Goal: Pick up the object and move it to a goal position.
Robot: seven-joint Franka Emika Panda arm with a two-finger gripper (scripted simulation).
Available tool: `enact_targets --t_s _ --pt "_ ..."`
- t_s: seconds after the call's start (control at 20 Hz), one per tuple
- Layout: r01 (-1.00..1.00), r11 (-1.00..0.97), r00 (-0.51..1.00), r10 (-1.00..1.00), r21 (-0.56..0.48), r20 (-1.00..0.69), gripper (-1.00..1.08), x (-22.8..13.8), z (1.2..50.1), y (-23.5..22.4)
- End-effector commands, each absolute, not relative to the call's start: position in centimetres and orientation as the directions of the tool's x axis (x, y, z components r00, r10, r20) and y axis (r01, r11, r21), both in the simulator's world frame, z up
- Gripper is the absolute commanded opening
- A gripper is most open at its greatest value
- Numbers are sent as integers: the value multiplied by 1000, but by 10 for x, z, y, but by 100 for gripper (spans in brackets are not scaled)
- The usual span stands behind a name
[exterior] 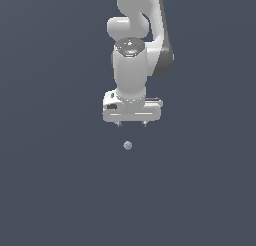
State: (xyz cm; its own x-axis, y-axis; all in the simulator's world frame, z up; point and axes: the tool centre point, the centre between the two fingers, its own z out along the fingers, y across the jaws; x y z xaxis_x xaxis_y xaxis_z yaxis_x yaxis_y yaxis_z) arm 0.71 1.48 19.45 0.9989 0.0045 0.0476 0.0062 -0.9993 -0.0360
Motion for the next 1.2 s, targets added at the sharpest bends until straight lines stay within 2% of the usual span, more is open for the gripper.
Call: enact_targets --t_s 0.0,0.55,1.15 --pt "6 -999 999 5 -36 48 100 7 194 15" --pt "60 -997 997 58 -44 44 100 4 199 48" --pt "-18 -999 999 -19 -45 34 100 7 181 41"
